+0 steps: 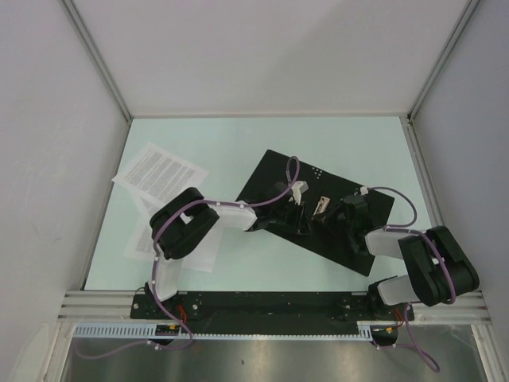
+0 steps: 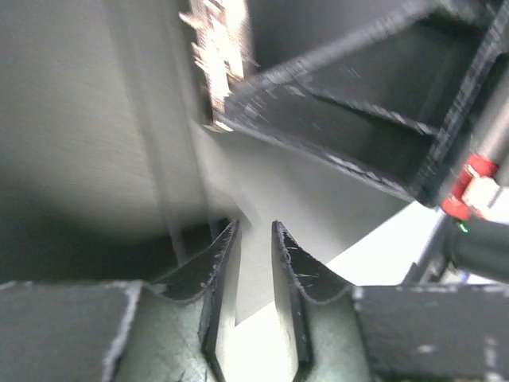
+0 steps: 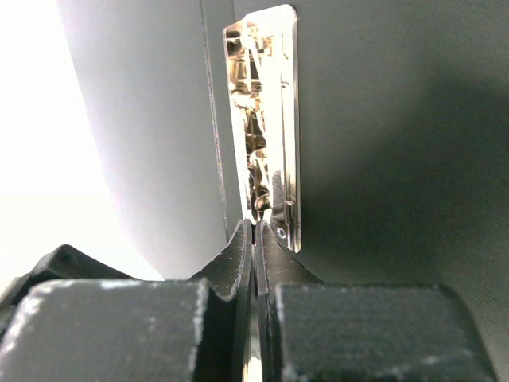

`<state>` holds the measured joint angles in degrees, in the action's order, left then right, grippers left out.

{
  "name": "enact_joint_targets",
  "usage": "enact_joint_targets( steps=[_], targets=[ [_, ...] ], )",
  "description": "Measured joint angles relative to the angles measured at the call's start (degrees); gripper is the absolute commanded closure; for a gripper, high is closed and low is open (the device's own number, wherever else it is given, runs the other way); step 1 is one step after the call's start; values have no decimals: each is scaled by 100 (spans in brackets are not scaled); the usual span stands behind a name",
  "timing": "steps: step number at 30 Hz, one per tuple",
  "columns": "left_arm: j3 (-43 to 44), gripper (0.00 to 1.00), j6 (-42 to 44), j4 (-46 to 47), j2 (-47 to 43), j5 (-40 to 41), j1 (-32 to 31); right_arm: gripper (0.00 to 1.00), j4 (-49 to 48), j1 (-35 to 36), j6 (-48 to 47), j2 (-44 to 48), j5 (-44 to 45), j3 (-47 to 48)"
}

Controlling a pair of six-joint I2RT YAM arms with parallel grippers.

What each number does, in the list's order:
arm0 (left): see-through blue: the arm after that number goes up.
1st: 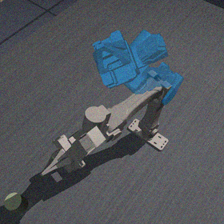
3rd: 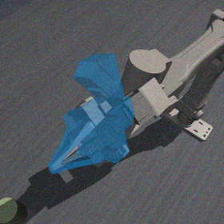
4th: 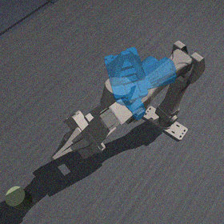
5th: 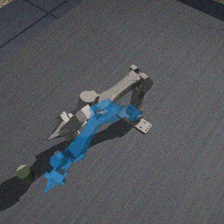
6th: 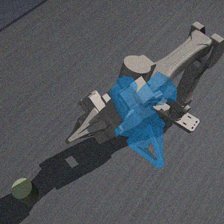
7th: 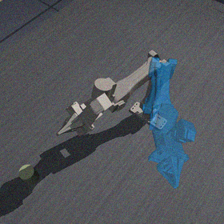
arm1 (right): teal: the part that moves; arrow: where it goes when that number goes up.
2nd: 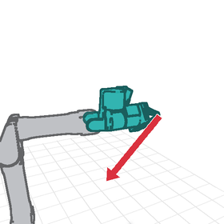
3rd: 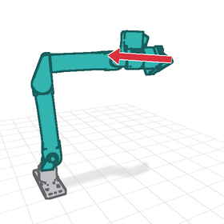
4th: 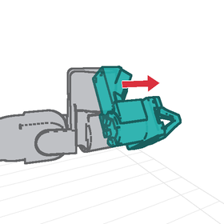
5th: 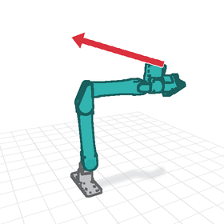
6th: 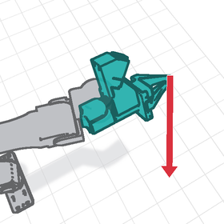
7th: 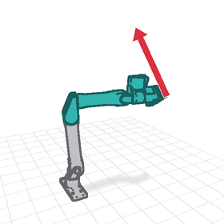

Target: Put the files into the folder

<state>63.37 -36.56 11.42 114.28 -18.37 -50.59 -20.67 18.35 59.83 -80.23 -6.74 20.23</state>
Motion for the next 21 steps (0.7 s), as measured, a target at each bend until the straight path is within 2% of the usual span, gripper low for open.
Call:
enact_joint_targets(
  steps=[4, 10, 14, 21],
  targets=[
    [-214, 79, -236, 398, 59, -267, -81, 100, -844, 50, 372, -33, 138, -503],
    [-417, 82, -708, 916, 186, -369, 55, 100, -2133, 144, 994, -374, 420, -1058],
    [-535, 82, -868, 1152, 199, -350, 83, 100, -2483, 245, 1213, -470, 625, -1165],
    [-640, 80, -901, 1340, 153, -15, 94, 100, -2483, 291, 1370, -289, 778, -1298]
  ],
)
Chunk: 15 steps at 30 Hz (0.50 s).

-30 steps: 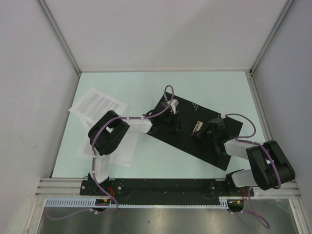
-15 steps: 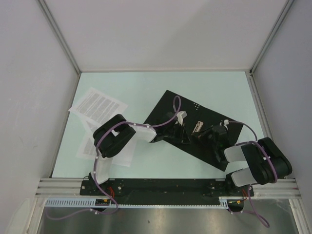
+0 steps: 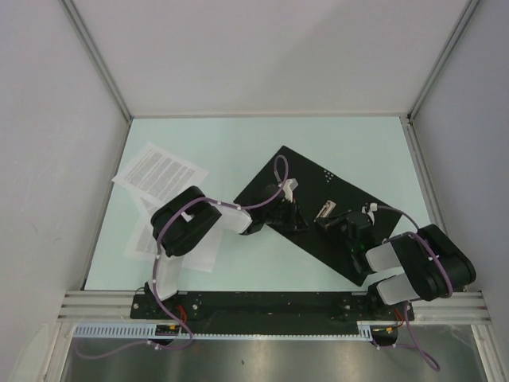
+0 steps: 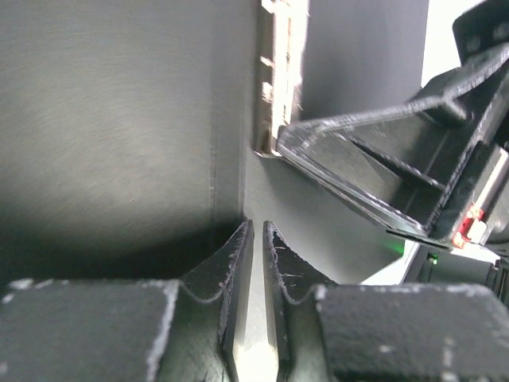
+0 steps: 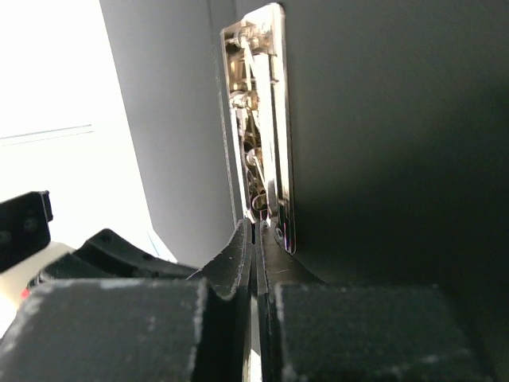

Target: Put the files into the folder

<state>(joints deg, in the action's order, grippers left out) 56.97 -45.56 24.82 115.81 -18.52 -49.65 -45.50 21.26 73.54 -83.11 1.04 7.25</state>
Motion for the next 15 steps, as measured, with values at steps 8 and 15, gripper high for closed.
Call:
enact_joint_targets(
  steps=[8, 15],
  targets=[
    [-4, 74, 52, 149, 7, -151, 46, 100, -74, -227, -317, -221, -479, 136],
    [-28, 69, 120, 66, -83, -11, 92, 100, 1137, -345, -1502, -750, -1014, 1576]
  ],
)
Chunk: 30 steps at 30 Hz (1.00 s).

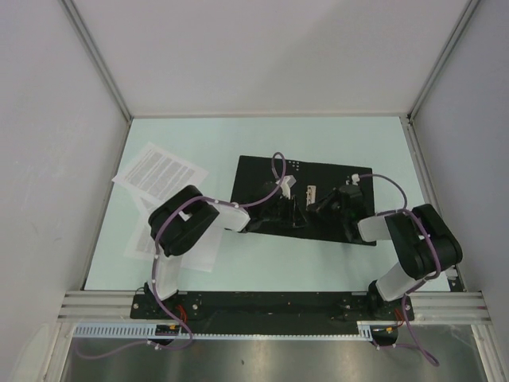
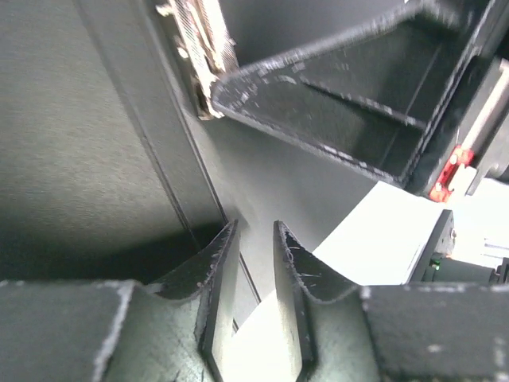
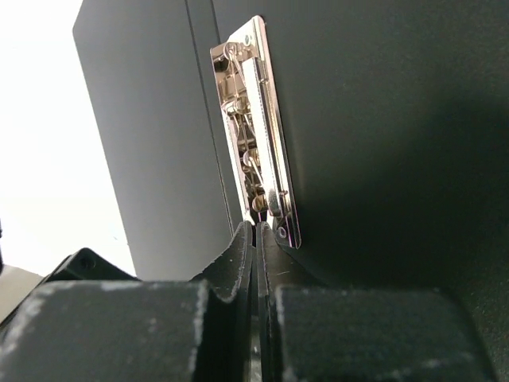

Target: Put the files into the folder

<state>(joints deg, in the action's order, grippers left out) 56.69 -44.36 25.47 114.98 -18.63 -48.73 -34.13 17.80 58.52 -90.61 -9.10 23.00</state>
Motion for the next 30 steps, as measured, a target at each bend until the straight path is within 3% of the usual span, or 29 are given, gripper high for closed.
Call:
enact_joint_targets(
  steps=[8, 15, 19, 30],
  targets=[
    [192, 64, -24, -103, 98, -31, 52, 100, 977, -269, -992, -251, -636, 817],
    [282, 50, -24, -155, 101, -271, 142, 83, 1113, -588, -1469, -494, -1432, 1049],
    [284, 50, -63, -68, 101, -446, 284, 77, 1217, -719, -1685, -570, -1703, 1150],
    [282, 52, -225, 142, 116, -610, 496, 77, 894, -914, -1696, -848, -2345, 1187]
  ],
)
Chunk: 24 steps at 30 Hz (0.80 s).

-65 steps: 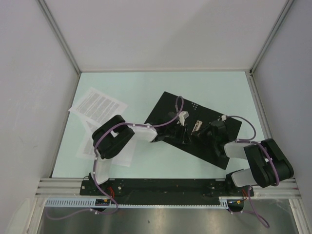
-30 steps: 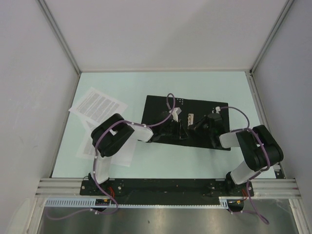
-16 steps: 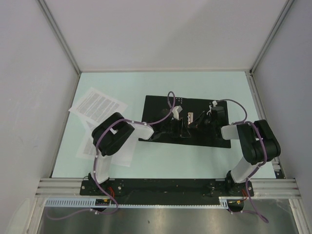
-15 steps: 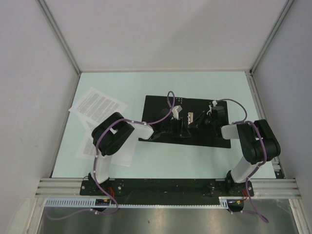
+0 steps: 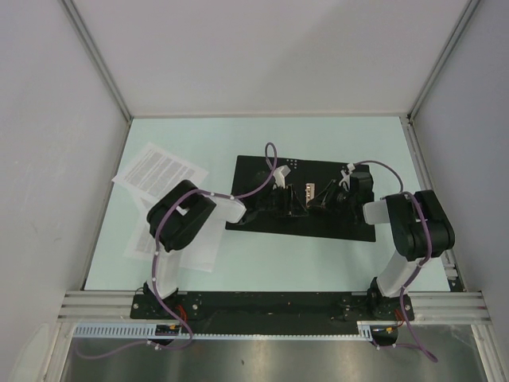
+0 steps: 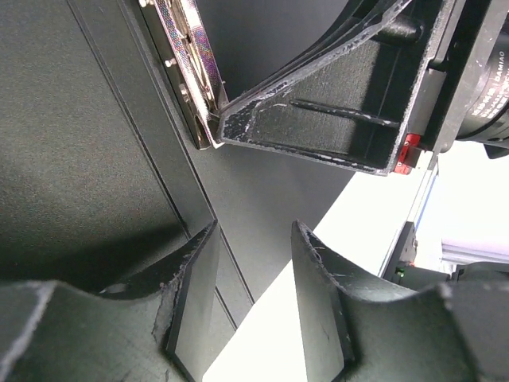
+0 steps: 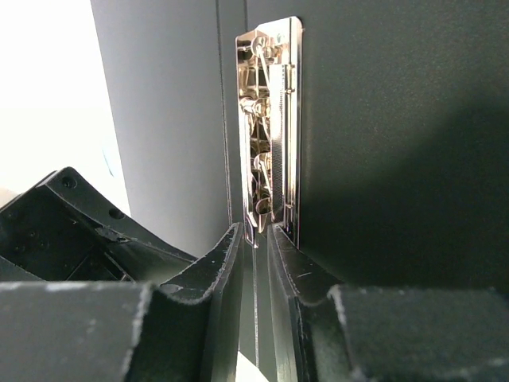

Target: Put the files into the folder

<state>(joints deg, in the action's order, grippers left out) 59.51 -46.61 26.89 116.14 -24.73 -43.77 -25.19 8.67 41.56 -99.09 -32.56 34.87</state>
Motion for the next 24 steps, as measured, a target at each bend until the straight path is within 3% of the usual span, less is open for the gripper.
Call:
enact_joint_targets(
  steps=[5, 9, 11, 18, 24],
  targets=[
    [-2, 51, 4, 0, 0, 2, 44, 77, -129, 0, 66, -94, -125, 9],
    [-2, 53, 11, -7, 0, 4, 68, 97, -225, 13, 94, -166, -170, 11],
    [-2, 55, 17, -24, 0, 9, 79, 100, -236, 15, 120, -179, -184, 11],
    [264, 67, 57, -354, 205, 98, 13, 100, -48, 72, 107, -199, -151, 166],
    [1064, 83, 46, -1250, 468, 763, -157, 100, 929, 262, -92, -146, 413, 671]
  ],
)
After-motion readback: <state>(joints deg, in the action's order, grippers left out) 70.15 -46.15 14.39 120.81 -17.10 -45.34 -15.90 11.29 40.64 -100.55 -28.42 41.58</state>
